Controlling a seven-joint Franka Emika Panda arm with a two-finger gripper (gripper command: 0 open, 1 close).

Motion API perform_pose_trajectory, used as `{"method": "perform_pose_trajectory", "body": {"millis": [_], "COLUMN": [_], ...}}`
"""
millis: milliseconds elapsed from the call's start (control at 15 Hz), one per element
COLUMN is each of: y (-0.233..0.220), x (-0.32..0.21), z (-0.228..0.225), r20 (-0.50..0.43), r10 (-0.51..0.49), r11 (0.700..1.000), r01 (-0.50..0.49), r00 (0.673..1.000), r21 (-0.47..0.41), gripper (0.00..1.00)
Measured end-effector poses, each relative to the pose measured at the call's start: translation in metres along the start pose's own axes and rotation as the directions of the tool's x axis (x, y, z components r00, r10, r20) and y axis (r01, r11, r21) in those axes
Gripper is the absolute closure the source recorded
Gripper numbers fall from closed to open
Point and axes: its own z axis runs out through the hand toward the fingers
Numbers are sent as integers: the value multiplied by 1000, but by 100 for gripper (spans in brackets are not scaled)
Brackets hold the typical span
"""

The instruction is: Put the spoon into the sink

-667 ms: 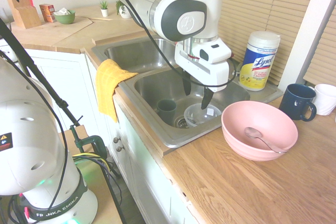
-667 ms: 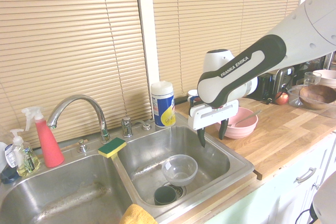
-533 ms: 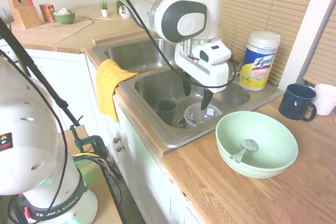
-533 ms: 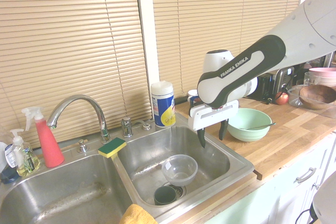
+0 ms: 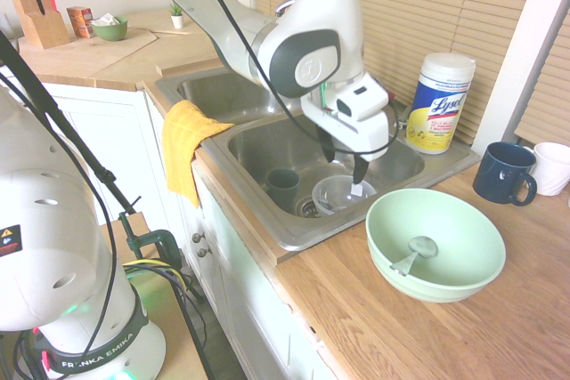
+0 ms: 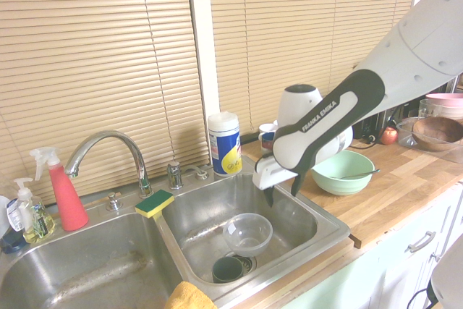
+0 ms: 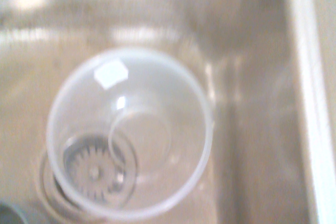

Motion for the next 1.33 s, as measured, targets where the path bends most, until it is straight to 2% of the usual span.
{"method": "perform_pose_trajectory", "body": {"millis": [333, 533, 800, 1200, 1267, 1333], "y": [18, 50, 98, 127, 130, 134], "x": [13, 22, 52, 87, 90, 93], "z": [-75, -105, -105, -66, -61, -57], "r20": [-36, -50, -92, -137, -136, -138], "r10": [39, 51, 60, 83, 88, 90], "r11": [998, 998, 998, 990, 987, 985], "r01": [-37, -48, -61, -98, -104, -109], "r00": [999, 997, 994, 987, 987, 986], "r21": [57, 46, -14, -104, -119, -135], "gripper": [0, 0, 0, 0, 100, 100]}}
